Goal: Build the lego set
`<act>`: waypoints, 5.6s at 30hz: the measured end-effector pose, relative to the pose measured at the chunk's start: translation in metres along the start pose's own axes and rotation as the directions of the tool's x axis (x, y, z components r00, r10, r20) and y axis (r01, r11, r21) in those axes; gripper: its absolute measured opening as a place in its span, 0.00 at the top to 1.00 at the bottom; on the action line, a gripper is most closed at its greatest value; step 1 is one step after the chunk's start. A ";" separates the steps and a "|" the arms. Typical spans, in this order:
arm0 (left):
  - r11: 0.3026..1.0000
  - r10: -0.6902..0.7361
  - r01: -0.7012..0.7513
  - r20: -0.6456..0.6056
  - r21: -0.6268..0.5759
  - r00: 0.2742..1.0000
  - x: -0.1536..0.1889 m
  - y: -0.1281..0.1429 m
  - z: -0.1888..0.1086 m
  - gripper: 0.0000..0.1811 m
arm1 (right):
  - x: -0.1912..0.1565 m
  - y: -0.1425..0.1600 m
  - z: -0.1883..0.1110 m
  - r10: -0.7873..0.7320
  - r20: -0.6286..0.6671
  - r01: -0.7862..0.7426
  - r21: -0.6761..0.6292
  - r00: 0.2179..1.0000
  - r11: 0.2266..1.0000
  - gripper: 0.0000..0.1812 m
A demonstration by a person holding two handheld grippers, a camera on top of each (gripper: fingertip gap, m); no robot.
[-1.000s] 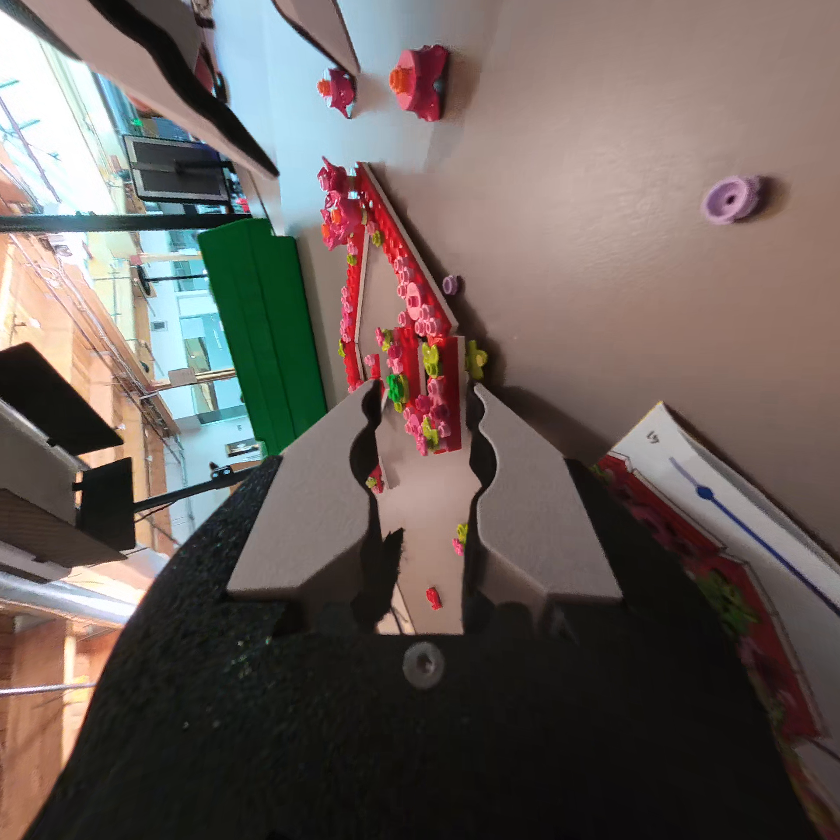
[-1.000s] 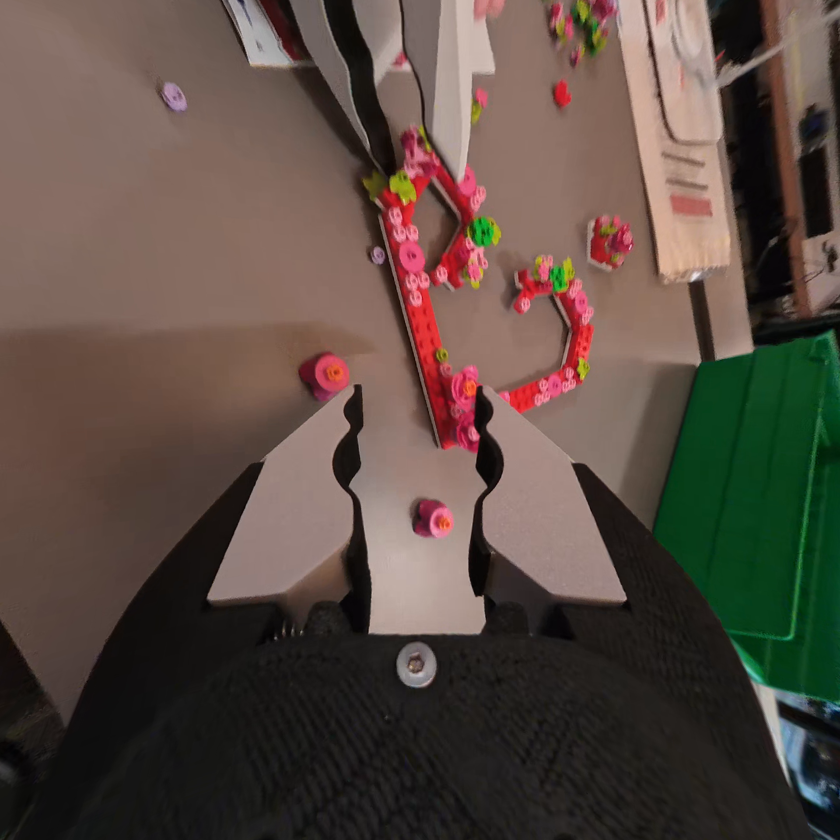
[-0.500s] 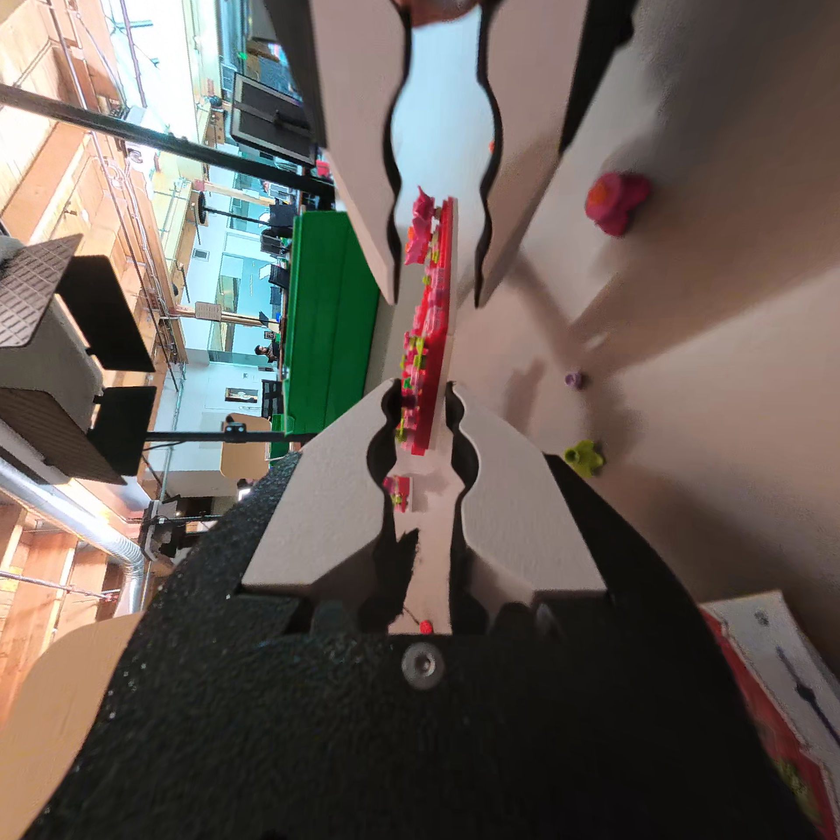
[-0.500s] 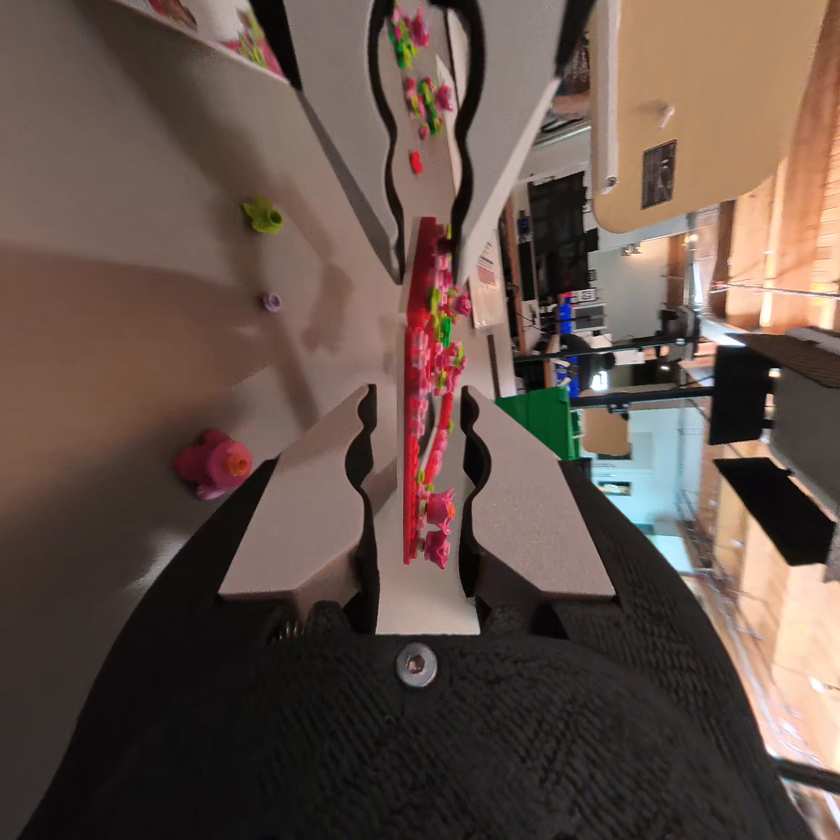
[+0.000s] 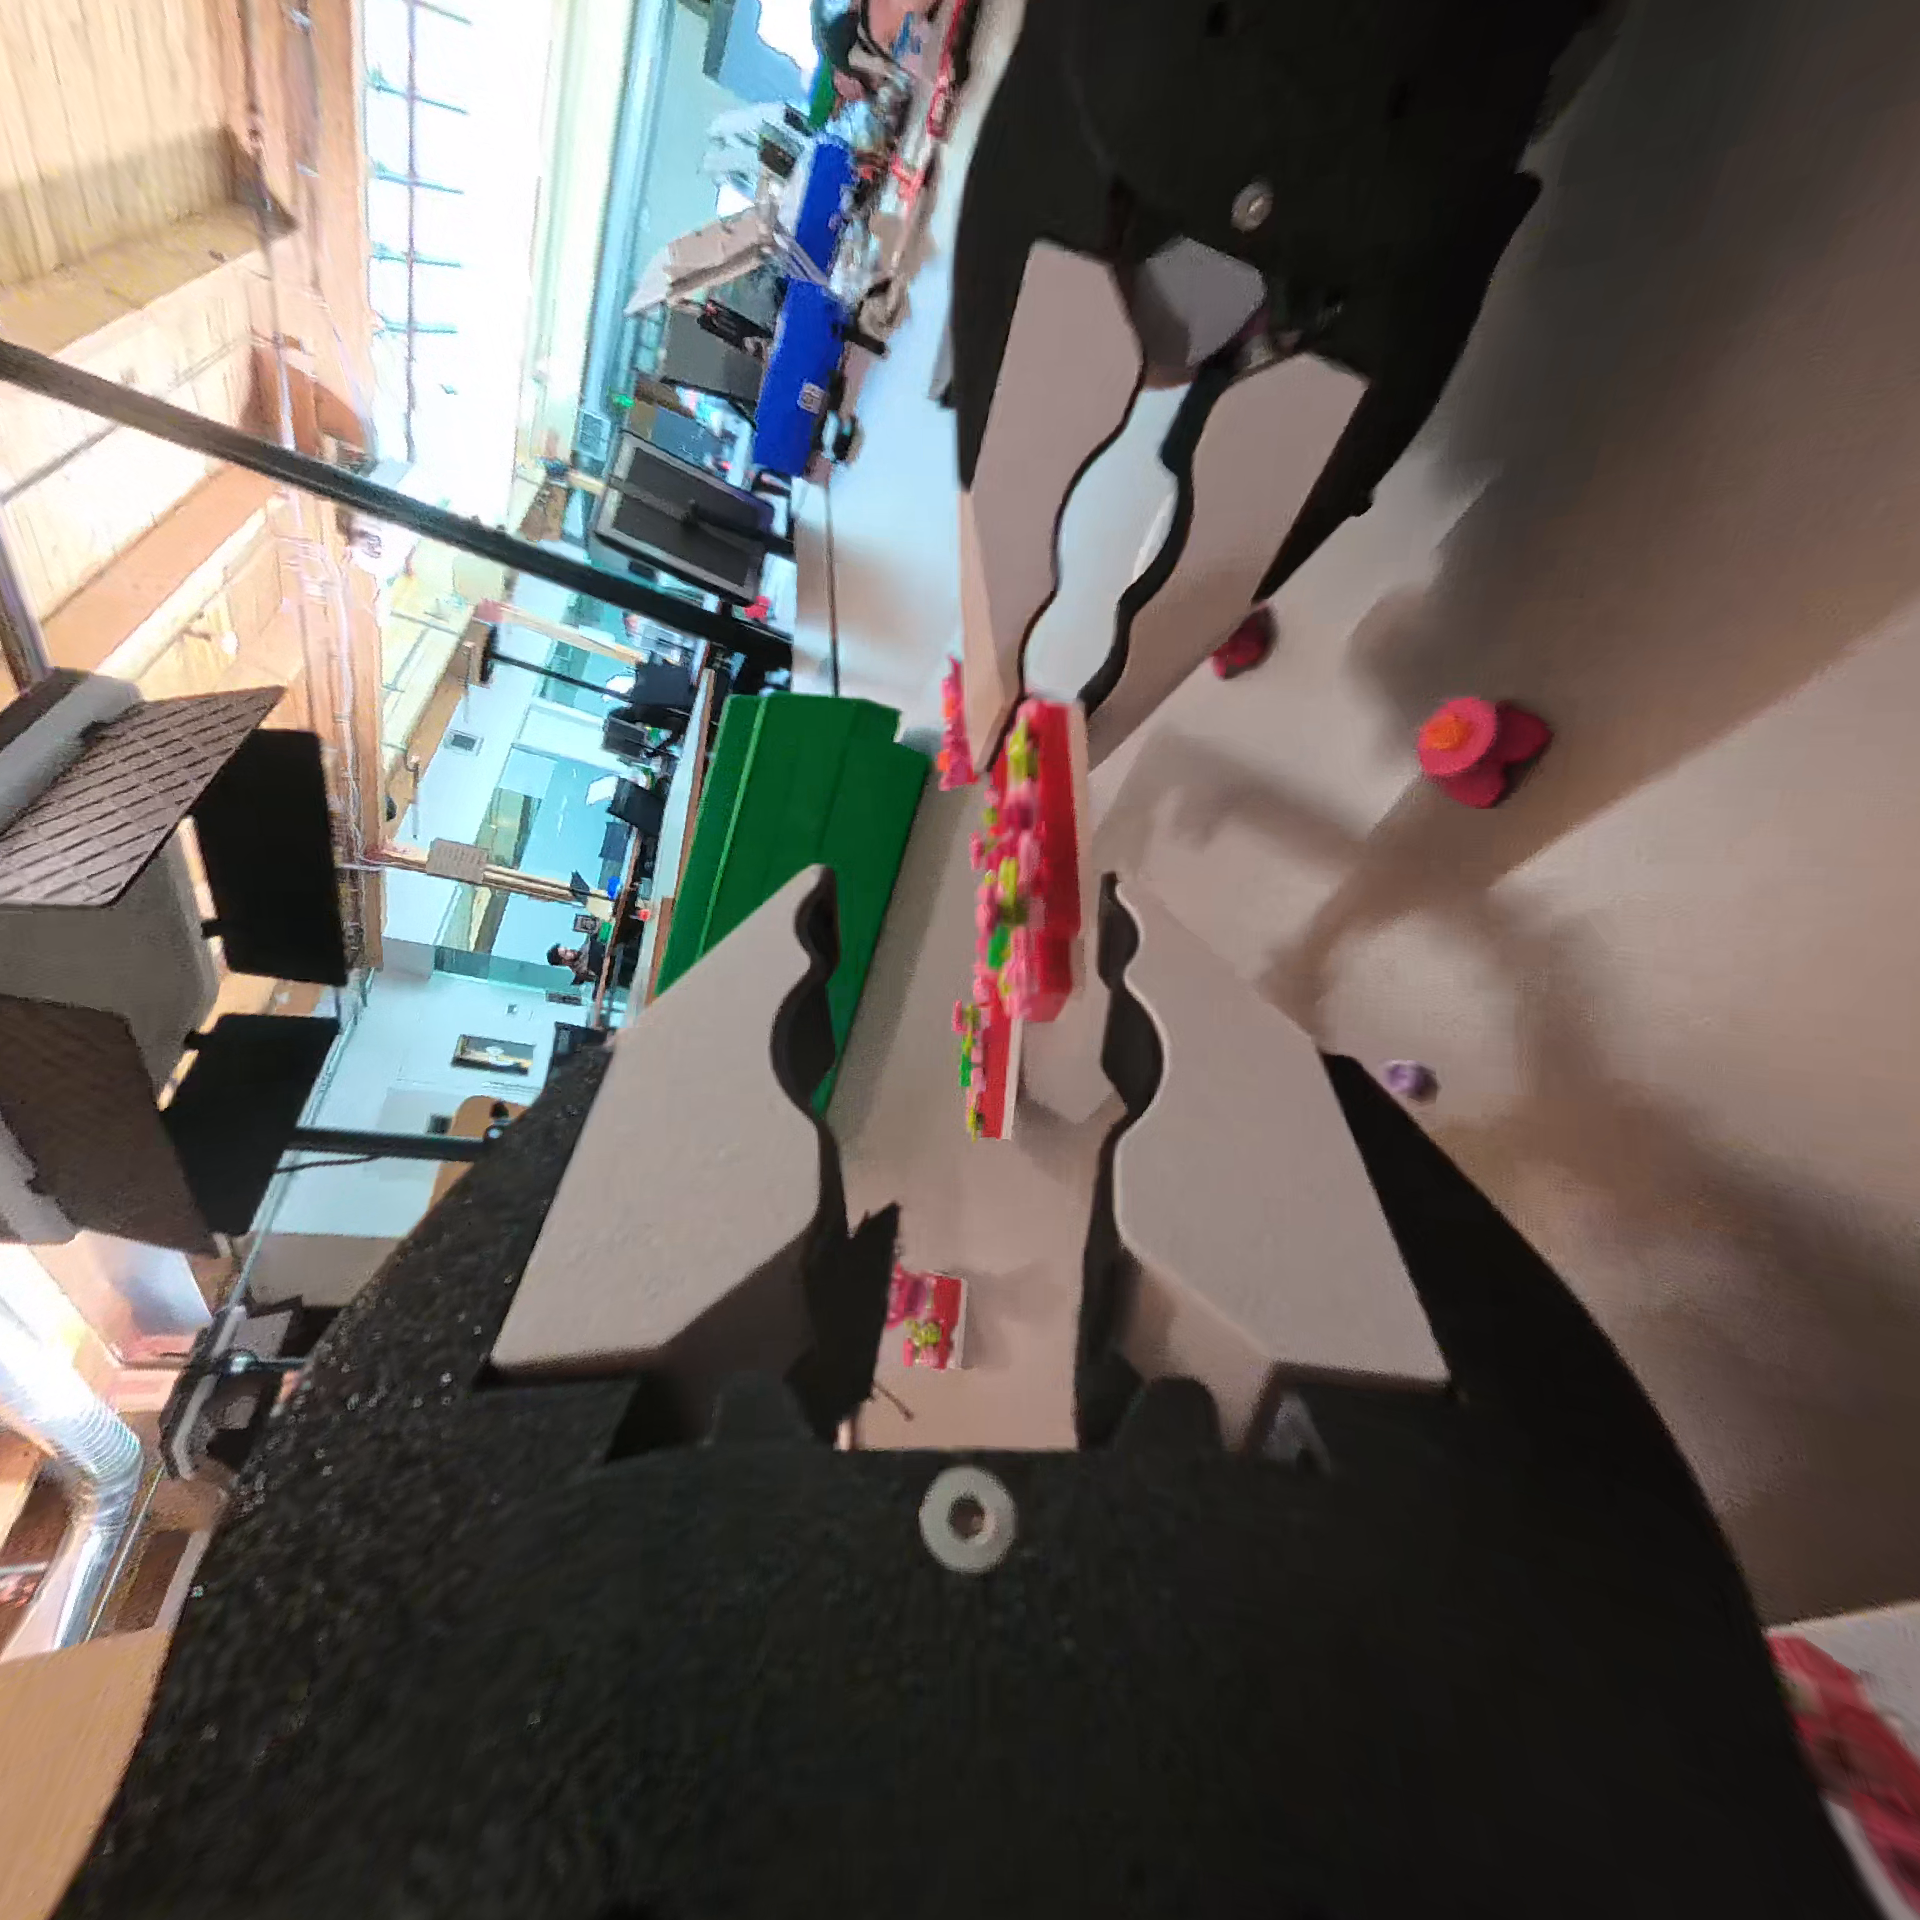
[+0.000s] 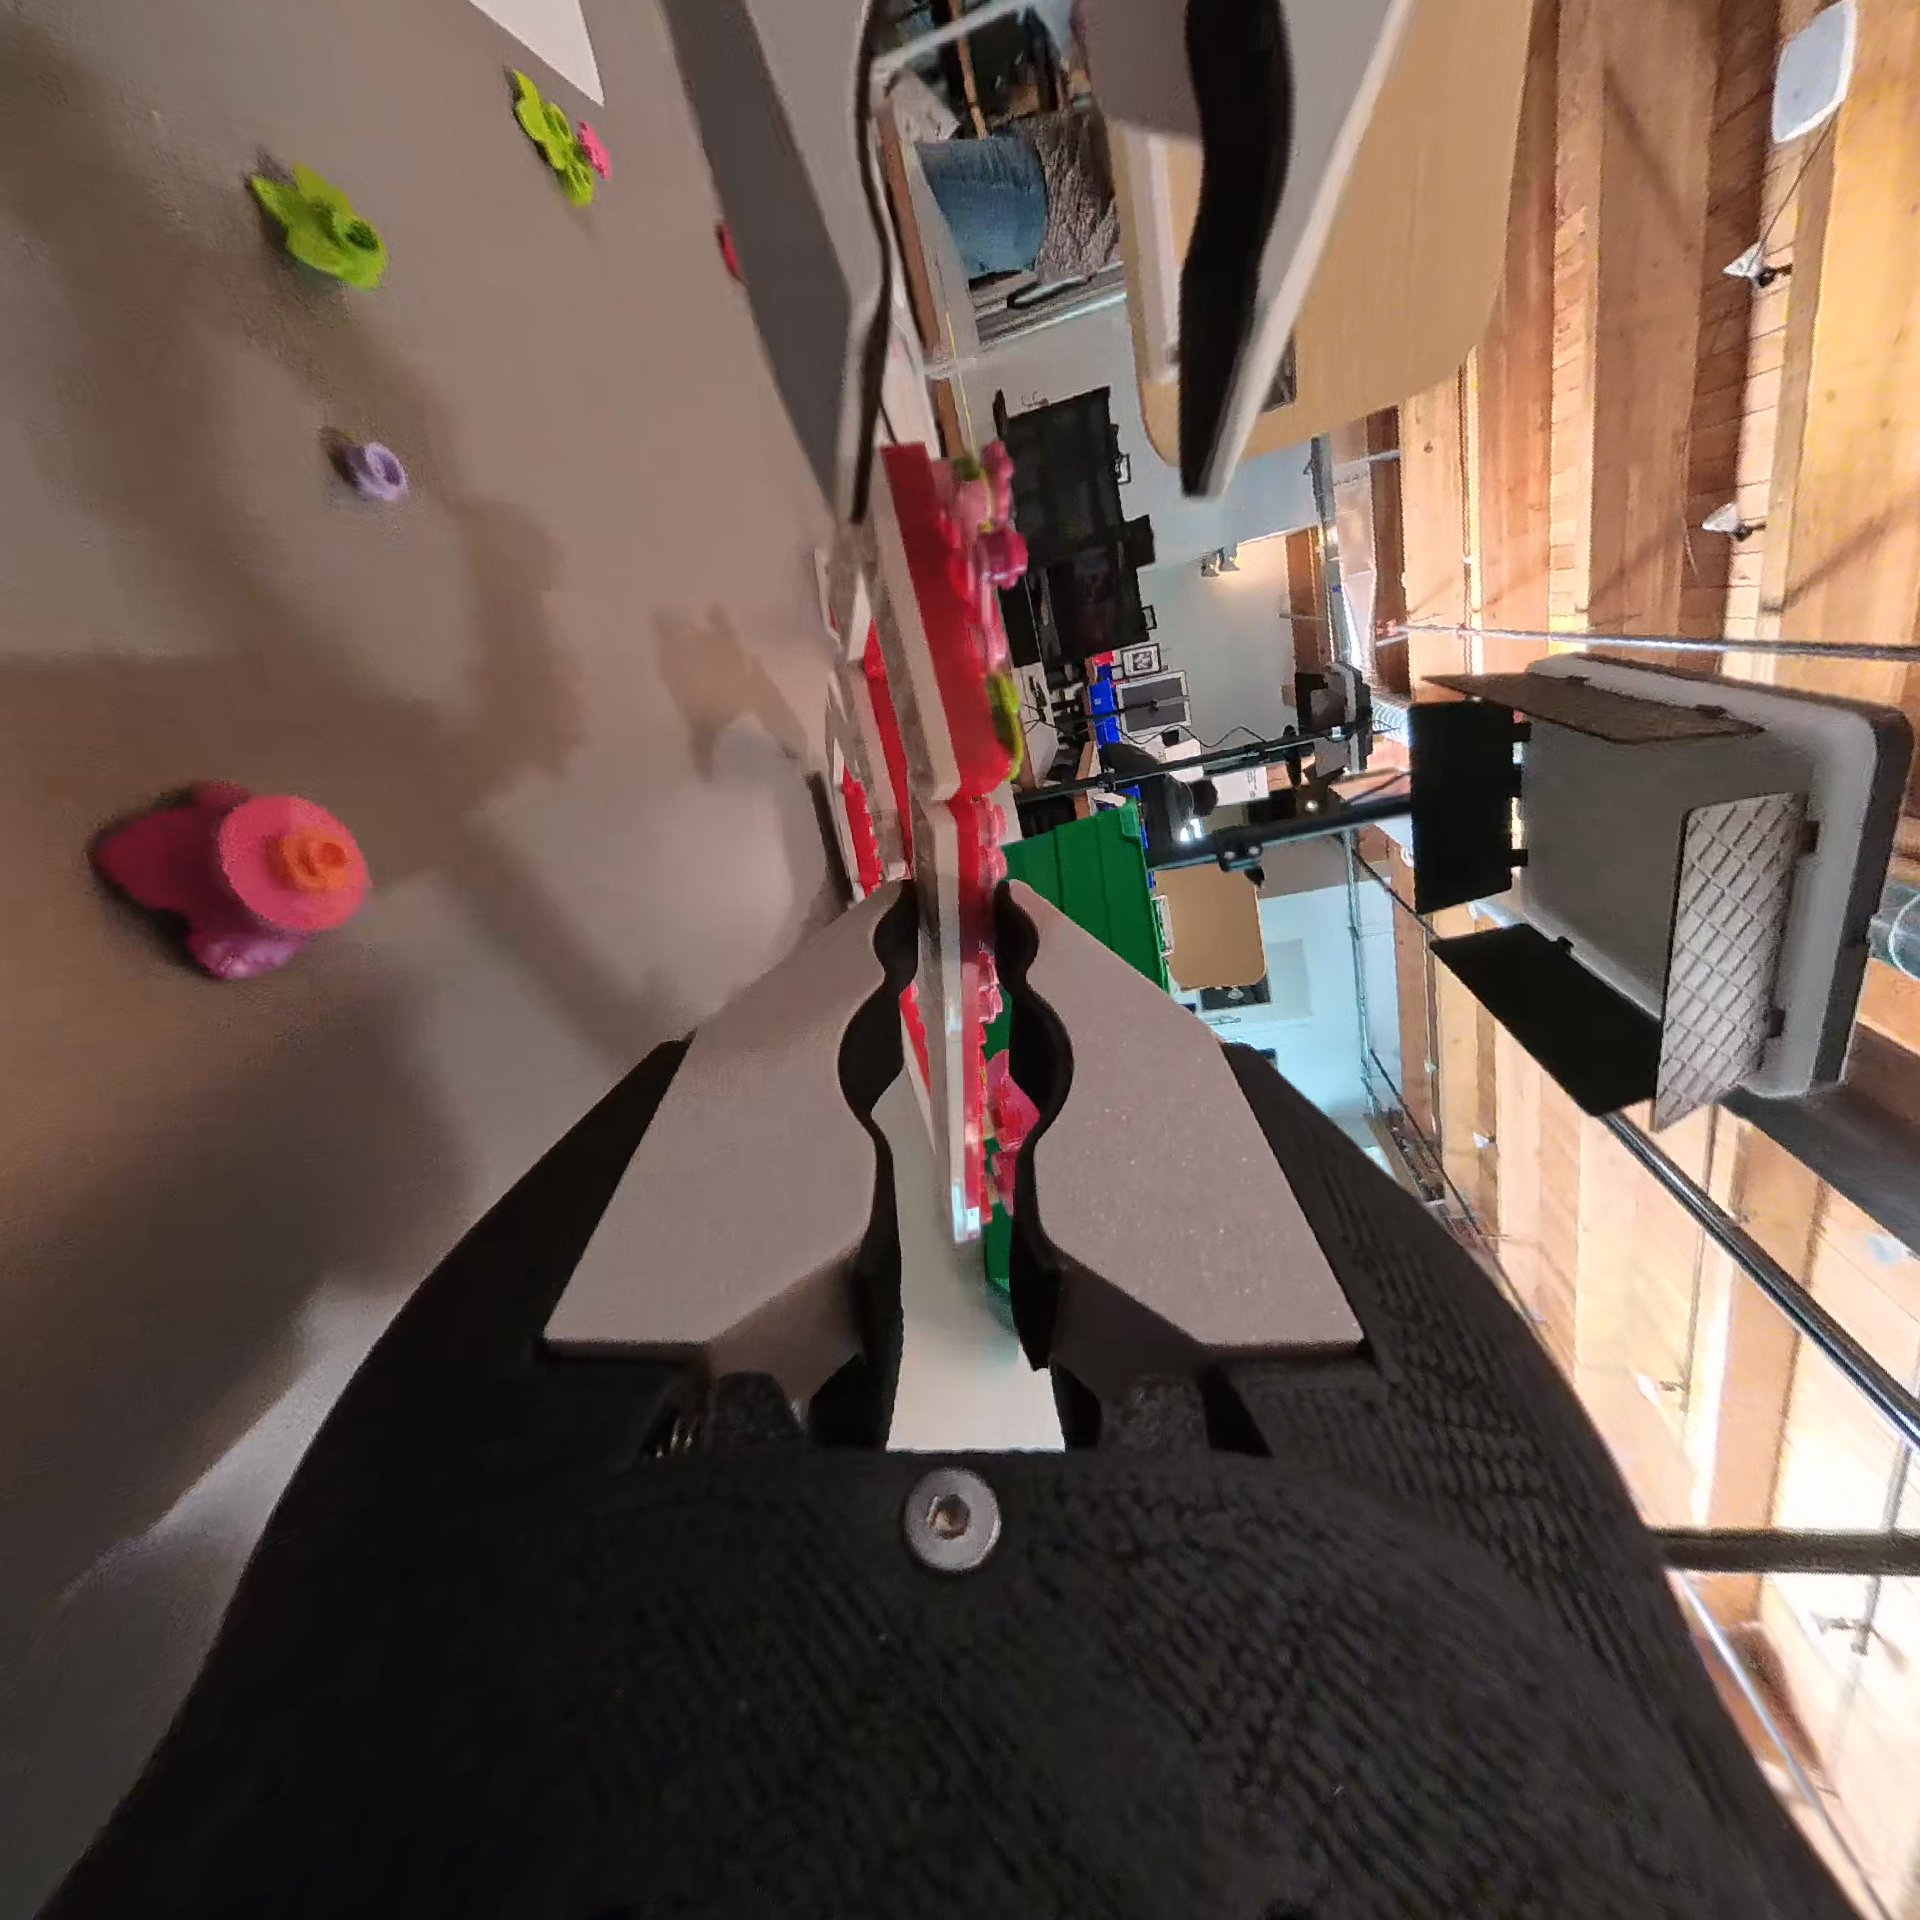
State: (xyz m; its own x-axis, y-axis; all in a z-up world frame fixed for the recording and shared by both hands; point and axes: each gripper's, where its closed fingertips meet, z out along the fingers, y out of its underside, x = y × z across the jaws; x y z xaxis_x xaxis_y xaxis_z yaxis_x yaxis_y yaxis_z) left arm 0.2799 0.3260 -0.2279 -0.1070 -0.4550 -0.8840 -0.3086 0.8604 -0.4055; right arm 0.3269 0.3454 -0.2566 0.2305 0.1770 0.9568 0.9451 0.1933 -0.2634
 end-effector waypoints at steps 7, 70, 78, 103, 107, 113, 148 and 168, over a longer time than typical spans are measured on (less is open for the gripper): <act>1.000 -0.002 0.002 -0.014 -0.019 1.000 -0.003 0.043 0.029 0.71 | 0.008 0.011 -0.007 0.080 -0.025 -0.079 0.042 0.996 0.996 0.93; 0.998 0.049 -0.053 0.156 0.021 0.986 -0.009 0.041 0.029 0.86 | 0.028 -0.001 0.006 0.183 -0.011 -0.176 0.229 0.983 0.957 0.92; 0.997 0.013 -0.024 0.160 0.067 0.987 -0.006 0.040 0.035 0.91 | 0.026 -0.001 0.004 0.187 0.001 -0.182 0.243 0.982 0.953 0.92; 0.998 0.004 -0.010 0.087 0.068 0.996 0.007 0.043 0.031 0.93 | -0.044 0.063 -0.046 0.772 0.515 -0.743 -0.334 0.373 0.581 0.86; 0.997 0.007 -0.012 0.074 0.070 0.997 0.009 0.043 0.030 0.93 | -0.052 0.064 -0.042 0.771 0.535 -0.716 -0.381 0.345 0.585 0.89; 0.996 0.001 -0.007 0.058 0.094 0.998 0.012 0.039 0.029 0.93 | -0.041 0.065 -0.038 0.759 0.536 -0.722 -0.348 0.370 0.598 0.92; 0.978 -0.157 0.155 0.004 0.137 0.988 0.008 0.041 0.027 0.94 | 0.019 -0.034 0.020 0.157 0.924 -0.854 -0.383 -0.350 0.353 0.92; 0.967 -0.203 0.201 0.000 0.157 0.979 0.006 0.040 0.026 0.94 | 0.018 -0.035 0.022 0.128 0.921 -0.869 -0.389 -0.368 0.305 0.92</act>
State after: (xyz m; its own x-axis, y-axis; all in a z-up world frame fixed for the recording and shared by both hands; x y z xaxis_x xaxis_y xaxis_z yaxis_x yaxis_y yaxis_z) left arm 0.2912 0.3639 -0.2556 -0.0425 -0.6205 -0.7830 -0.1711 0.7767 -0.6062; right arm 0.2930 0.3630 -0.2326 -0.1770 0.8485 -0.4988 0.1784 -0.4707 -0.8641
